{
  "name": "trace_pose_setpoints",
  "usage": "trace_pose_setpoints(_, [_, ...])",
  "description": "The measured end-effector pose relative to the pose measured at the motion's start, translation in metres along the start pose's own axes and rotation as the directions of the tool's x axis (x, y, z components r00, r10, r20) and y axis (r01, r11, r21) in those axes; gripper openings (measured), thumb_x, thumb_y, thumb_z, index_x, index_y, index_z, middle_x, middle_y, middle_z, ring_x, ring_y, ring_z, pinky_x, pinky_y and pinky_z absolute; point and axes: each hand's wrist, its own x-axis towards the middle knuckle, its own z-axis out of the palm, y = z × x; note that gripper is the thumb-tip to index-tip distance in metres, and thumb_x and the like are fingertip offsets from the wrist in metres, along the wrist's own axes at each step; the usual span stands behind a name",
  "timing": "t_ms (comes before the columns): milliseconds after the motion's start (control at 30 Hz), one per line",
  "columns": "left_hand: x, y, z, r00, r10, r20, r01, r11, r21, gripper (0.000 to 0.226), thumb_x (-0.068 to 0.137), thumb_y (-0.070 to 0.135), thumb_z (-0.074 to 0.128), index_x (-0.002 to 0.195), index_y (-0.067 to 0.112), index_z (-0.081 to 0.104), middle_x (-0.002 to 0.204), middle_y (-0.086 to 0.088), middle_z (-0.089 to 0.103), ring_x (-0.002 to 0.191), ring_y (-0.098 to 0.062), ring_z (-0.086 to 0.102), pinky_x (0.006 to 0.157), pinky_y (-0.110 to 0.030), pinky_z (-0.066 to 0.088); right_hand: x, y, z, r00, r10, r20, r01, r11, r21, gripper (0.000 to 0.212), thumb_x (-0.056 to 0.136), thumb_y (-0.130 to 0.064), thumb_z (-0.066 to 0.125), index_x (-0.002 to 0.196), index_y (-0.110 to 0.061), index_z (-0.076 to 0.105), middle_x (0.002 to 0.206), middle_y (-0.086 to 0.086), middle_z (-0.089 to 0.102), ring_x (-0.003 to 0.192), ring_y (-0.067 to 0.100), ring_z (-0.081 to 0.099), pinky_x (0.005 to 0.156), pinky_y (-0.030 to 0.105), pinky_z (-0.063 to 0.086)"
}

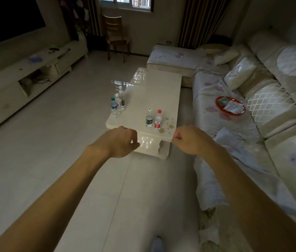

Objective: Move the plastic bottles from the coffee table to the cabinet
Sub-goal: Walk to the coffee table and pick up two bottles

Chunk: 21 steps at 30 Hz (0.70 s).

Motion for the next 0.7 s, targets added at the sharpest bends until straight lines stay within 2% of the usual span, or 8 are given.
trace_pose_setpoints(100, [0.034, 0.000, -0.010, 1.000, -0.020, 0.008, 0.020, 1.000, -0.005, 0.028, 0.094, 0.039, 0.046, 0.109, 0.021, 0.061, 0.107, -0.006, 0.064, 0.086, -0.019, 0.056, 0.072, -0.029, 0.046, 0.034, 0.015, -0.009, 1.000, -0.002, -0.010, 0.003, 1.000, 0.027, 0.025, 0.093, -0.027, 0.051, 0.094, -0.007, 0.066, 0.093, 0.011, 0.068, 0.082, 0.026, 0.064, 0.080, 0.042, 0.055])
trace_pose_setpoints(200, [0.069, 0.005, -0.018, 1.000, -0.027, 0.012, 0.027, 1.000, 0.001, 0.029, 0.095, 0.039, 0.045, 0.111, 0.020, 0.060, 0.108, -0.006, 0.064, 0.086, -0.018, 0.054, 0.071, -0.027, 0.042, 0.066, 0.032, -0.019, 1.000, -0.019, -0.018, 0.019, 1.000, 0.022, 0.026, 0.093, -0.028, 0.051, 0.091, -0.006, 0.065, 0.088, 0.011, 0.065, 0.078, 0.026, 0.063, 0.073, 0.039, 0.053])
trace_pose_setpoints(333, [0.109, 0.010, -0.025, 0.999, -0.034, 0.022, 0.034, 0.999, -0.010, 0.029, 0.096, 0.038, 0.046, 0.114, 0.019, 0.059, 0.113, -0.006, 0.064, 0.090, -0.017, 0.056, 0.076, -0.026, 0.044, 0.107, 0.052, -0.026, 1.000, -0.023, -0.013, 0.024, 1.000, 0.016, 0.028, 0.091, -0.028, 0.051, 0.088, -0.004, 0.064, 0.083, 0.011, 0.065, 0.073, 0.027, 0.063, 0.069, 0.042, 0.053])
trace_pose_setpoints(433, [0.133, 0.009, -0.030, 0.999, -0.031, 0.027, 0.032, 0.999, -0.011, 0.029, 0.096, 0.038, 0.046, 0.113, 0.019, 0.059, 0.114, -0.006, 0.065, 0.090, -0.017, 0.056, 0.076, -0.027, 0.044, 0.130, 0.061, -0.033, 1.000, -0.021, 0.002, 0.021, 1.000, 0.007, 0.028, 0.093, -0.029, 0.050, 0.086, -0.006, 0.064, 0.083, 0.009, 0.065, 0.072, 0.025, 0.063, 0.065, 0.038, 0.052])
trace_pose_setpoints(567, [0.165, 0.000, -0.035, 0.998, -0.037, 0.058, 0.038, 0.999, -0.027, 0.029, 0.096, 0.036, 0.047, 0.115, 0.019, 0.059, 0.116, -0.007, 0.064, 0.094, -0.018, 0.058, 0.083, -0.030, 0.050, 0.160, 0.066, -0.036, 1.000, -0.016, 0.019, 0.016, 1.000, -0.005, 0.028, 0.095, -0.032, 0.048, 0.080, -0.011, 0.060, 0.079, 0.006, 0.062, 0.070, 0.022, 0.061, 0.062, 0.034, 0.049])
trace_pose_setpoints(700, [0.197, -0.017, -0.038, 0.997, -0.012, 0.075, 0.016, 0.999, -0.047, 0.028, 0.095, 0.035, 0.048, 0.115, 0.019, 0.059, 0.117, -0.006, 0.064, 0.098, -0.021, 0.061, 0.089, -0.034, 0.052, 0.194, 0.064, -0.034, 0.999, 0.002, 0.036, -0.002, 1.000, -0.004, 0.030, 0.094, -0.038, 0.049, 0.088, -0.012, 0.062, 0.086, 0.006, 0.065, 0.074, 0.022, 0.063, 0.074, 0.041, 0.057])
